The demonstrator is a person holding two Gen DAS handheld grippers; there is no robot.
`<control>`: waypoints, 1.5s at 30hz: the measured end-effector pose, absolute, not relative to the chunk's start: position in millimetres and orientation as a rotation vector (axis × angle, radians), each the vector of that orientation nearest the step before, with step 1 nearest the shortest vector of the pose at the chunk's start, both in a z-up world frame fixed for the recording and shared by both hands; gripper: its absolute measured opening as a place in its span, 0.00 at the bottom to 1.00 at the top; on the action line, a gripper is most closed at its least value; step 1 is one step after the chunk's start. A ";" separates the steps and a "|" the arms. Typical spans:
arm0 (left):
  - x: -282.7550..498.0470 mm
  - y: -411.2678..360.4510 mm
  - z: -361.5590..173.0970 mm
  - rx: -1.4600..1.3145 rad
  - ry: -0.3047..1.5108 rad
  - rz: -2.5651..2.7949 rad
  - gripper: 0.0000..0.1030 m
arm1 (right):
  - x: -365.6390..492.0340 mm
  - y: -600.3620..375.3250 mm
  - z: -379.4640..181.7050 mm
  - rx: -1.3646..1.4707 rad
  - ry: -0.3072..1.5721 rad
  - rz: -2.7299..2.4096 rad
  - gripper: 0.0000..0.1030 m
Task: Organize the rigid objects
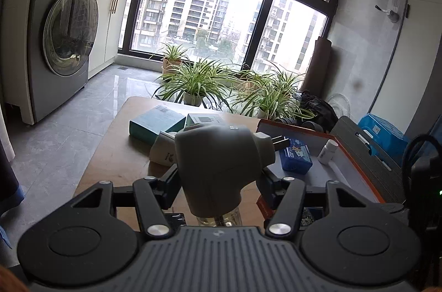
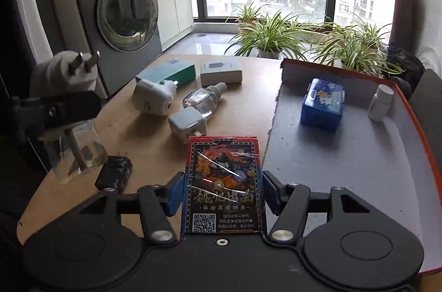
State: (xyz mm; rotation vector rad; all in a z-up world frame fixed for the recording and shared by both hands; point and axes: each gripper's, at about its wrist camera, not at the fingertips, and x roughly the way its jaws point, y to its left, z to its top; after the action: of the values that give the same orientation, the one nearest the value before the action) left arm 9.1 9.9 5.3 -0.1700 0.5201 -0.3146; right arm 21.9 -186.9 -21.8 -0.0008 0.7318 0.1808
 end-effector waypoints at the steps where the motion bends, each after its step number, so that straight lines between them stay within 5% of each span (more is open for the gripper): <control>1: 10.4 5.3 6.2 -0.170 0.520 -0.326 0.57 | 20.4 -196.6 -14.6 0.010 0.714 0.159 0.69; 18: 41.9 -124.0 17.4 -0.107 0.524 -0.521 0.57 | 4.1 -330.3 43.8 0.112 0.581 -0.102 0.69; 45: 43.3 -146.2 11.7 -0.066 0.562 -0.488 0.57 | 6.9 -342.0 27.9 0.152 0.599 -0.086 0.69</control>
State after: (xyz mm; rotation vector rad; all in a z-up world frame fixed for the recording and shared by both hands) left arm 43.3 -146.2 11.7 -0.0659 0.5617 -0.4878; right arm 6.9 -342.0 27.9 0.1517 0.5991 -0.0861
